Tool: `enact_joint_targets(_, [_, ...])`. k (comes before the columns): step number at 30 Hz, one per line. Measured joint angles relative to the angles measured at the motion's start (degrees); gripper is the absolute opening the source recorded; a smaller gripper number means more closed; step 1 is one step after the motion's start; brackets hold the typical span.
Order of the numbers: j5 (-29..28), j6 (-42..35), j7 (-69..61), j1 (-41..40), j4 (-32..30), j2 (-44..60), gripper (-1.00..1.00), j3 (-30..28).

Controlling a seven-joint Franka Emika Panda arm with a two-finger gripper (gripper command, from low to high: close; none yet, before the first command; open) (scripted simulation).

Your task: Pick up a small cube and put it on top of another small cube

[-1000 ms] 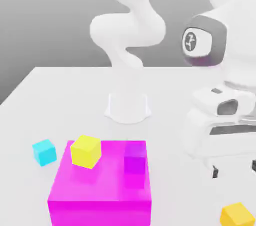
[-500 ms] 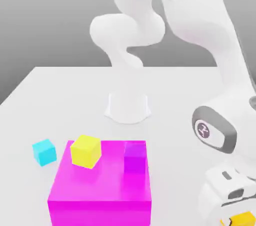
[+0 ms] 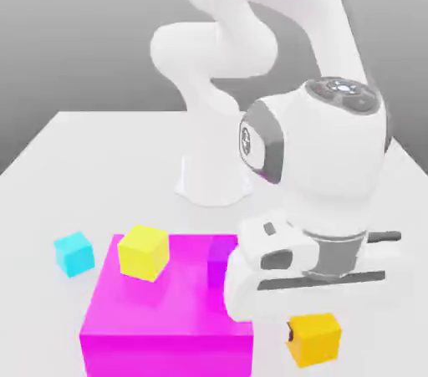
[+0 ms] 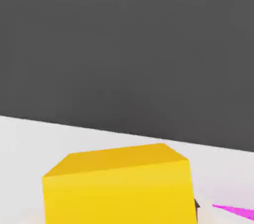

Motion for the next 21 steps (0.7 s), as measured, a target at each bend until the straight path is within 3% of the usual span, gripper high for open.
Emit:
enact_joint_targets(4, [1.37,0.94,-4.98,-7.13,-7.35,-6.6,-1.0,-5.39])
enact_joint_targets(8, [3.0,1.91,-12.59,-21.96,-16.49,-15.34,-1.0,-13.33])
enact_joint_targets(11, [5.14,1.63,-19.89,-26.57,-23.16,-20.32,-1.0,-19.25])
enact_joint_targets(17, [11.33,11.3,-26.1,-26.98,-24.88,-10.89,-1.0,-20.58])
enact_joint_targets(18, [12.74,13.24,-27.11,-27.23,-24.82,-8.83,1.0,-19.92])
enact_joint_targets(21, [12.74,13.23,-27.11,-27.23,-24.82,-8.83,1.0,-19.92])
